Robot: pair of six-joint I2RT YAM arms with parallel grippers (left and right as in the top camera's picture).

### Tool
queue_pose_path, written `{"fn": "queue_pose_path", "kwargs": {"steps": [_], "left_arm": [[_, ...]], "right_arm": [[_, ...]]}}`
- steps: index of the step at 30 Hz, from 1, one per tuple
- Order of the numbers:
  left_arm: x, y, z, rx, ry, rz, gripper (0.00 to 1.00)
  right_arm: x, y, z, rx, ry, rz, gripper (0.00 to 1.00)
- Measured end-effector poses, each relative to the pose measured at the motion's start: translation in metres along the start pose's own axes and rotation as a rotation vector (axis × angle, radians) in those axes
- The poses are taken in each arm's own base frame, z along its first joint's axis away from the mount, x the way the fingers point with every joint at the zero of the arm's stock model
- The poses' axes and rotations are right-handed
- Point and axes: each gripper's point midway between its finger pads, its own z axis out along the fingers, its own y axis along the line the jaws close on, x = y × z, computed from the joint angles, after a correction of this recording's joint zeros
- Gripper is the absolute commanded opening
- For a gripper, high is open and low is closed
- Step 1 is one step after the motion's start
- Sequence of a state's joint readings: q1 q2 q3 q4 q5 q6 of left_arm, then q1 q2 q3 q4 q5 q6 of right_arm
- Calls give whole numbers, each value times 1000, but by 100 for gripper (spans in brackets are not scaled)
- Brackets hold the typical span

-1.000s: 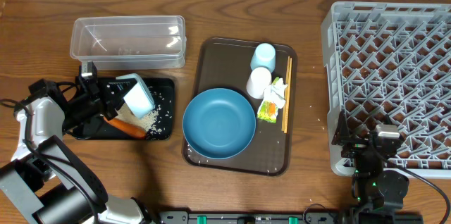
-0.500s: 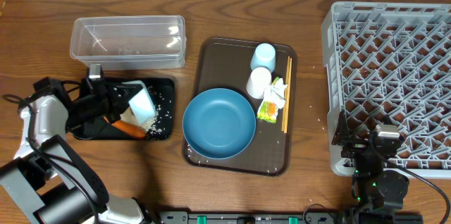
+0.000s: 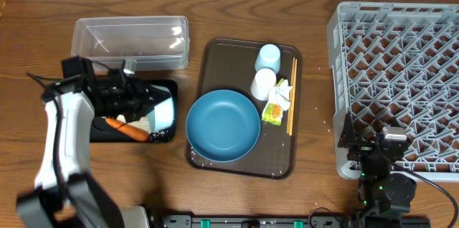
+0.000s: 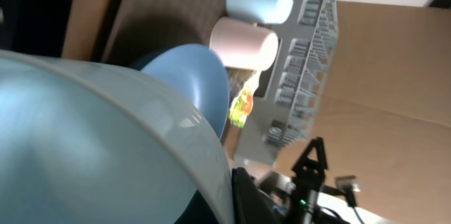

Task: Sort waste into correct bins and load items into the dishwasher rack
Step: 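Carry the empty rice bowl back and set it on the brown tray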

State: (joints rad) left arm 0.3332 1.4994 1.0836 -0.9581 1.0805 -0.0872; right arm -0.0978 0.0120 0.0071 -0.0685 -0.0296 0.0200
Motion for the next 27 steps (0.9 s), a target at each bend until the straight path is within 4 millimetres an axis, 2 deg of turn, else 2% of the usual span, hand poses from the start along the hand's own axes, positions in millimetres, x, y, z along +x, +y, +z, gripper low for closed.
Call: {"fn": "queue_pose_path", "kwargs": {"steps": [4, 8, 14, 19, 27], "left_arm": [[-8, -32, -32, -99, -164, 115, 6], [-3, -49, -61, -230, -330, 184, 6], [5, -65, -76, -418, -508, 323, 6], [0, -77, -67, -555, -580, 470, 6], [-4, -128, -16, -493, -595, 715, 6]], "right_arm": [[0, 0, 0, 0, 0, 0, 99], [0, 0, 0, 0, 0, 0, 99], [0, 0, 0, 0, 0, 0, 99], [0, 0, 0, 0, 0, 0, 99], [0, 0, 0, 0, 0, 0, 99]]}}
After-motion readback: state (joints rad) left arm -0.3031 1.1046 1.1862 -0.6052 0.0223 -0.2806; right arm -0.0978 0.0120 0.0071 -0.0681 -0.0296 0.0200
